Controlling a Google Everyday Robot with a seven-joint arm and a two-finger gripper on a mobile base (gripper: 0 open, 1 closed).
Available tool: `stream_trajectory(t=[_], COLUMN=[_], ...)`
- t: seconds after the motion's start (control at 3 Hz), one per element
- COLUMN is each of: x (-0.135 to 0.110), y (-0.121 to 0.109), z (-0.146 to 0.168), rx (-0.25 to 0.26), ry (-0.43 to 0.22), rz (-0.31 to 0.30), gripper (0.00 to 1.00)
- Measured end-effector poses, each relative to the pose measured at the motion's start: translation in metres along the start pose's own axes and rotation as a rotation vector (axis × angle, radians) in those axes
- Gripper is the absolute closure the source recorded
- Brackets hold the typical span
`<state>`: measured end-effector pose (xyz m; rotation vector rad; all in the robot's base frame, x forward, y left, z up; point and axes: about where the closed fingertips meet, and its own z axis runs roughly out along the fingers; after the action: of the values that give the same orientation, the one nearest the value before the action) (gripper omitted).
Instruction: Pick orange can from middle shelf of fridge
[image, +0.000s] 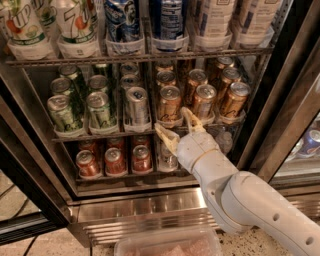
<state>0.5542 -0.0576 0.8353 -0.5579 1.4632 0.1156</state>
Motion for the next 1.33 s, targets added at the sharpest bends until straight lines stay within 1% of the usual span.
stream_trajectory(t=[0.33, 0.67, 1.0, 1.33], x=[-0.002, -0.002, -0.001, 0.0], y=[-0.002, -0.006, -0.008, -0.008], z=[0.005, 0.008, 0.015, 0.021], rx=[0.029, 0.061, 0.085, 0.099], ry=[-0.018, -0.027, -0.033, -0.033], rz=[-0.003, -0.014, -0.019, -0.019], gripper=[0.46, 0.45, 0.46, 0.44])
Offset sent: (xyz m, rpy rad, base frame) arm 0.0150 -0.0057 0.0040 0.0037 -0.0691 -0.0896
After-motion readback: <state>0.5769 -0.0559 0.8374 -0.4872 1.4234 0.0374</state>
